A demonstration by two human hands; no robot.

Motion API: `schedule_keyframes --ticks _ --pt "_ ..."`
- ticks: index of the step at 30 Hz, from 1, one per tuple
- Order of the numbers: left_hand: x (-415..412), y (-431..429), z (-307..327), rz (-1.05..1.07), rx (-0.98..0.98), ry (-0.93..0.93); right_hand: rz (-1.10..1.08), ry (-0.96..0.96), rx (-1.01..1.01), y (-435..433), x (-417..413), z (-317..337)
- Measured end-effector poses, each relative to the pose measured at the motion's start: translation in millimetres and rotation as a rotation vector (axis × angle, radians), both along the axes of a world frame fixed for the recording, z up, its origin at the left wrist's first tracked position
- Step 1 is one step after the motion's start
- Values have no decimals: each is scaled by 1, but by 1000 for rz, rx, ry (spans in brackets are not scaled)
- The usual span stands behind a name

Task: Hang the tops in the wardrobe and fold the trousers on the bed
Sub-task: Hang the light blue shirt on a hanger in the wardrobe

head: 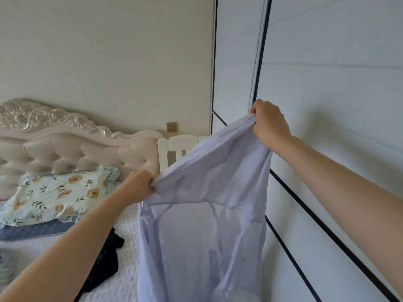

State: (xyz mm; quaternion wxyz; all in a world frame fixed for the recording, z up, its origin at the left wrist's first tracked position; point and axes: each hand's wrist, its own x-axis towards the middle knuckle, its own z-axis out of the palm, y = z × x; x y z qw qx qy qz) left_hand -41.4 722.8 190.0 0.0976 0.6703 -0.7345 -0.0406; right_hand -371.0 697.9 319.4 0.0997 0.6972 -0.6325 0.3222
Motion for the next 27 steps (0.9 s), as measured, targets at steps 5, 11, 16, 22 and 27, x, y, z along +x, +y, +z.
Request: schedule_keyframes --ticks 5,11,16,22,27 --pt "-7 23 -9 169 -15 327 -109 -75 -48 28 -23 -7" --pt "-66 85 29 187 138 988 -131 -27 114 63 -23 -63" --pt "-107 129 65 123 200 966 101 -19 320 100 -20 -116" --pt "-154 180 85 14 5 978 291 -9 530 173 -28 -150" --pt "-186 203 92 45 -178 1048 384 -90 341 259 -32 -150"
